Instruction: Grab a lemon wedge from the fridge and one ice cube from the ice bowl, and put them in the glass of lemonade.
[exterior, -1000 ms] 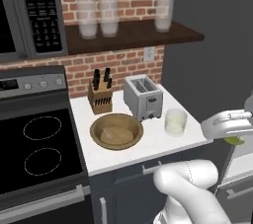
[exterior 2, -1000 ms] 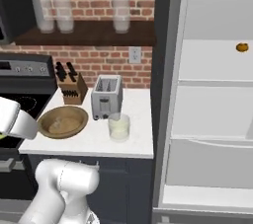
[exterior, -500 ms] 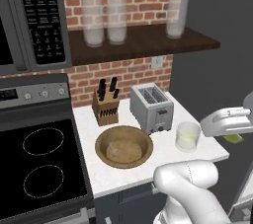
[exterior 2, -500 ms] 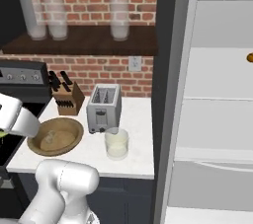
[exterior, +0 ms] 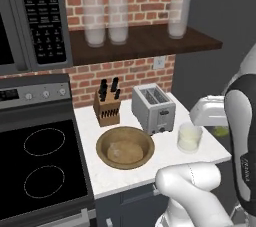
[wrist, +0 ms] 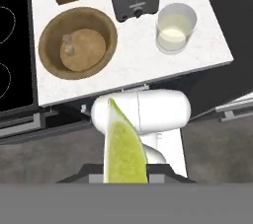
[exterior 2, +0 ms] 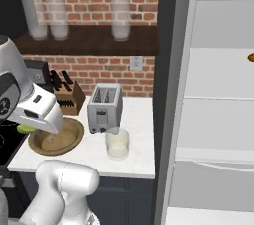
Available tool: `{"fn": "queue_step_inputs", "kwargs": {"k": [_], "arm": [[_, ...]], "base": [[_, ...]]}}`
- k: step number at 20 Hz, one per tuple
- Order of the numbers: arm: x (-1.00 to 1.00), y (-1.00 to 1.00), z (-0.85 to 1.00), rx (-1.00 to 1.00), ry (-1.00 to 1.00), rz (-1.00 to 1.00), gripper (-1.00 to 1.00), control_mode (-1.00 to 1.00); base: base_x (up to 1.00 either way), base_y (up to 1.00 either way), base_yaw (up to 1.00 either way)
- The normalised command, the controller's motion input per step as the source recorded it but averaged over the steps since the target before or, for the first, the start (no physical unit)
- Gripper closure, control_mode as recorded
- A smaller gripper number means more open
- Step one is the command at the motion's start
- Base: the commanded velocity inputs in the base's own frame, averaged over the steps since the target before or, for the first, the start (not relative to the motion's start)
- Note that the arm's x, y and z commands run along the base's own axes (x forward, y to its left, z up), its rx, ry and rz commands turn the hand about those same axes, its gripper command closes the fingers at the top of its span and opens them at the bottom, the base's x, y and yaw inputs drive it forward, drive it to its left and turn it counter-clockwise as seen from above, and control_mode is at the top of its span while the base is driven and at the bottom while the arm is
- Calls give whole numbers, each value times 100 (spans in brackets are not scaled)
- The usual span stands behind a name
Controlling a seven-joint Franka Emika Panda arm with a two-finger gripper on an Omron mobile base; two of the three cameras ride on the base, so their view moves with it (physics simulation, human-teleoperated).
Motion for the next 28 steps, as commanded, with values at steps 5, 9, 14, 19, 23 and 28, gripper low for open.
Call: {"fn": "queue_step_inputs", "kwargs": {"k": [5,9,14,19,23,28], "arm": [[65,-12,-55,3,20,-14,100,-100],[52,-2,-65,0,3,-13,100,-100],[3,-1,-14,-8,-6,-10,100,-100],[21,-28,0,-8,-4,-13,100,-100],[26,-33,12,0,-3,-9,100,-100],[59,-33,2,0,2,-7,100,-100]], "base": [[0,0,0],[0,0,0],[0,0,0],[0,0,0],[0,0,0],[0,0,0]]}}
